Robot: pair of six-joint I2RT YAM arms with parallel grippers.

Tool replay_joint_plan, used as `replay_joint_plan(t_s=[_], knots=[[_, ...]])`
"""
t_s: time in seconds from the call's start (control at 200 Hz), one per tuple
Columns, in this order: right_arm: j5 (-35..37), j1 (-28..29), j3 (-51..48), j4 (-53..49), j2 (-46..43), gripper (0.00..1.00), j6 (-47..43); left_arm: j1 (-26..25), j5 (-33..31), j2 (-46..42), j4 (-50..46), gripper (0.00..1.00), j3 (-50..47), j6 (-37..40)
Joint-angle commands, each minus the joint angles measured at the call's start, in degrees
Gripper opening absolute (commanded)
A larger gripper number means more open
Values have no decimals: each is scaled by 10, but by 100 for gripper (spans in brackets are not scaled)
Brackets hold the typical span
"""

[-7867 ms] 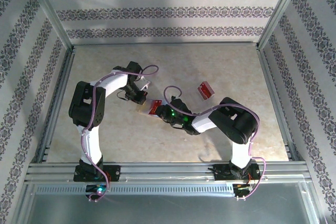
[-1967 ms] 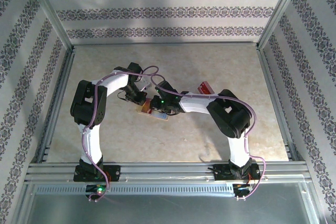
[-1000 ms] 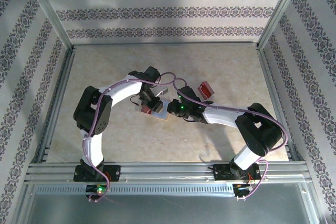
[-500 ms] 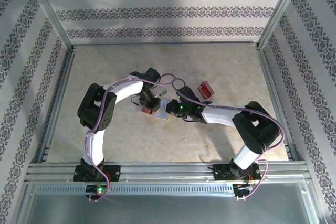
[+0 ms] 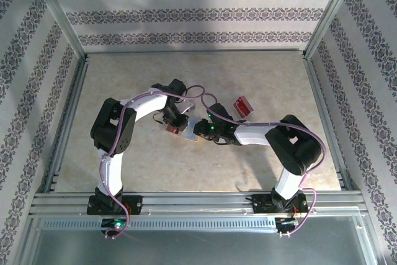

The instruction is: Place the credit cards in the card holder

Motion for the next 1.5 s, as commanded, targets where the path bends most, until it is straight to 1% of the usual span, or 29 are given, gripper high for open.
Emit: replay_joint_plan(t_s=[0.0, 0.115, 0.23, 0.39, 0.445, 0.61, 0.854, 0.969, 1.084, 1.274, 1.494], knots=[[-8, -11, 21, 18, 19, 22, 5, 5, 16, 13, 2, 17, 0, -4], [-17, -16, 29, 21, 31, 22, 8, 7, 14, 13, -1, 17, 1, -3], [-5, -19, 34, 18, 24, 22, 1, 8, 19, 8, 4, 17, -5, -4], [-5, -39, 51, 16, 34, 22, 0, 12, 26, 12, 3, 16, -2, -7], [0, -43, 58, 17, 37, 25, -3, 12, 29, 12, 4, 16, -3, -7], [-4, -56, 92, 17, 64, 28, -9, 14, 34, 15, 3, 16, -3, -7], [-19, -66, 139, 1, 107, 30, -23, 17, 36, 16, 3, 16, -3, -7], [-15, -68, 143, -3, 111, 30, -32, 19, 39, 13, 8, 16, -7, -7], [-30, -66, 145, -2, 118, 30, -31, 20, 37, 17, 6, 16, -6, -7], [-20, -65, 143, -11, 125, 31, -42, 21, 41, 21, 6, 16, -5, -8], [-26, -65, 149, -12, 137, 33, -46, 22, 39, 19, 8, 16, -8, -6]])
